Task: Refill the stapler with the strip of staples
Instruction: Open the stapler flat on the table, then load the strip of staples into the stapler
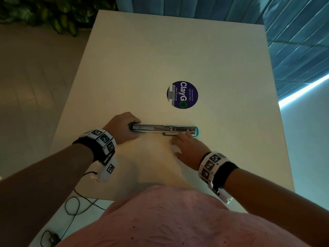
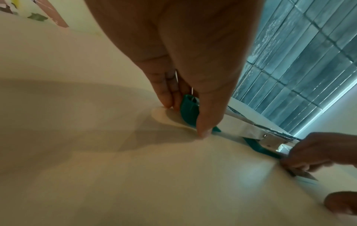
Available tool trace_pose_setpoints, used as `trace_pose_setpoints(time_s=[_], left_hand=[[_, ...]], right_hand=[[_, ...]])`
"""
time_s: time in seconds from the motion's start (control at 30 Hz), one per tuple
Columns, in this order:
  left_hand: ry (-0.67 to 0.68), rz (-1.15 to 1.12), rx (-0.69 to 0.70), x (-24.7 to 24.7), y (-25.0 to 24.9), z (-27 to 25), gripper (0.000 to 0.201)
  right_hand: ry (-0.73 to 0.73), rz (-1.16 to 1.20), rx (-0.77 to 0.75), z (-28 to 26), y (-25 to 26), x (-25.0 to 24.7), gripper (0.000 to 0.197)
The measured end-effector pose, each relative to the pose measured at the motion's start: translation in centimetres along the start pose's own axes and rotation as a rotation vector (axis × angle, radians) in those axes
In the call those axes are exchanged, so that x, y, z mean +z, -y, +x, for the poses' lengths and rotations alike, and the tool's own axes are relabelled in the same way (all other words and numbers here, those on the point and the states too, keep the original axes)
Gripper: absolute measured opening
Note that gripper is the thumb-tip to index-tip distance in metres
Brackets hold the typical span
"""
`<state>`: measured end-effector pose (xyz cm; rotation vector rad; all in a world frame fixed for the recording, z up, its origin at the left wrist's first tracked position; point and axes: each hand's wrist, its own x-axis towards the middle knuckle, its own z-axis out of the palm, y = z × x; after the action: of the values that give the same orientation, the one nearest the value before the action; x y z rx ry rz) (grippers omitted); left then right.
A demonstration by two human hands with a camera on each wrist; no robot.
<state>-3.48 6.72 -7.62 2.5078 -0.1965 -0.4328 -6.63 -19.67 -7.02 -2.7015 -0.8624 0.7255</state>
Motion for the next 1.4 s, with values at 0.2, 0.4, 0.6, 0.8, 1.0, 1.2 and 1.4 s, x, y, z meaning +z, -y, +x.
trace_pose_setpoints(time_s=[0.2, 0.4, 0.6, 0.8, 1.0, 1.2, 1.4], left_hand=[[-0.047, -0.017, -0.022, 0.2, 0.7, 0.0, 0.032], [-0.072, -0.026, 0.014, 0.4, 1.0, -0.1, 0.029], [-0.077, -0.010, 0.018, 0.4, 1.0, 0.0, 0.028], [-0.077, -0.009, 0.028, 0.4, 1.2, 0.1, 0.028], [-0.071, -0.030, 0.027, 0.5, 1.5, 0.1, 0.029], [-0.076, -0.031, 0.025, 0.6, 1.4, 0.2, 0.028], [-0.064, -0.032, 0.027, 0.5, 1.5, 0.2, 0.028]], right_hand=[[-0.023, 0.007, -0.016, 0.3, 0.1, 0.2, 0.020], [-0.259, 0.169, 0.016, 0.7, -1.1, -3.5, 0.010], [-0.123, 0.106, 0.100, 1.9, -3.0, -4.9, 0.018], [-0.107, 0.096, 0.090, 2.4, -3.0, -4.6, 0.022], [-0.073, 0.073, 0.089, 2.4, -3.0, -4.7, 0.026], [-0.038, 0.039, 0.092, 2.5, -3.1, -5.0, 0.030], [-0.030, -0.006, 0.063, 2.2, -3.0, -5.1, 0.031]])
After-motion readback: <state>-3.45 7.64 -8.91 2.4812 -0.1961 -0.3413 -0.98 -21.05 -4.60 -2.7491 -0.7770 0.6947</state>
